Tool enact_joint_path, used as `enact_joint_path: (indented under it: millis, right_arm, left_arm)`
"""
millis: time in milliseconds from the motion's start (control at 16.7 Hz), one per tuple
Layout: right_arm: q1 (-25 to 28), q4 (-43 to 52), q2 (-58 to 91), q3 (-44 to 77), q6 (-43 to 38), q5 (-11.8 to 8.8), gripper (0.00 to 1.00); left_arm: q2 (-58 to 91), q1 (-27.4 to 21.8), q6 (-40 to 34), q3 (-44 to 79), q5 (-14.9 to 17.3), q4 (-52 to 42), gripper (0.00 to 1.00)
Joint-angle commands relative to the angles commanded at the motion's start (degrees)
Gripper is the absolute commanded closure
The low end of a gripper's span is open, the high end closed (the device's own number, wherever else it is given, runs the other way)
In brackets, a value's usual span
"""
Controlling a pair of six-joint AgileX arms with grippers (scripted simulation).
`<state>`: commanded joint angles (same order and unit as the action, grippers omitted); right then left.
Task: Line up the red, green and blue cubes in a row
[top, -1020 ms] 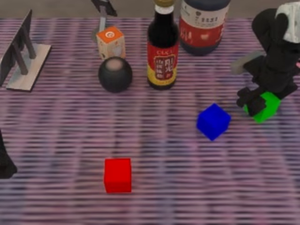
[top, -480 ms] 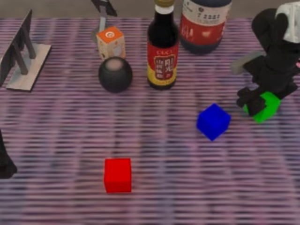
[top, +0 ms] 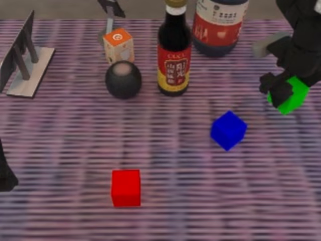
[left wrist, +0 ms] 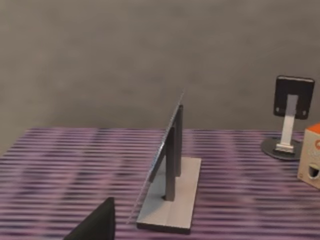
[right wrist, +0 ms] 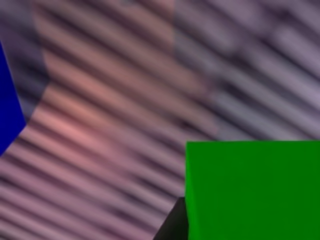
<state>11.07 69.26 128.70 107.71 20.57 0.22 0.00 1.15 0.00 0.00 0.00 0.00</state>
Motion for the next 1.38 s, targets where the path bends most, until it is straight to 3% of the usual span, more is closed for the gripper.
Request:
enact_joint_path:
  millis: [360, 600, 840, 1380]
  right_arm:
    - [-0.17, 0.73, -0.31, 0.63, -0.18, 0.0, 1.0]
    - [3.72, 0.74, -1.03, -0.18, -6.41, 0.0, 1.0]
    - [11.53, 0.55, -3.14, -2.78, -20.87, -0.03, 1.0]
    - [32.54, -0.54, -10.15, -11.65, -62.25, -0.27, 1.0]
  left_arm:
    - [0.0, 0.0, 0.0, 0.0, 0.0, 0.0, 0.0]
    - [0.0, 0.0, 0.0, 0.0, 0.0, 0.0, 0.0]
    - [0.0, 0.0, 0.0, 0.0, 0.0, 0.0, 0.0]
    - [0.0, 0.0, 0.0, 0.0, 0.0, 0.0, 0.0]
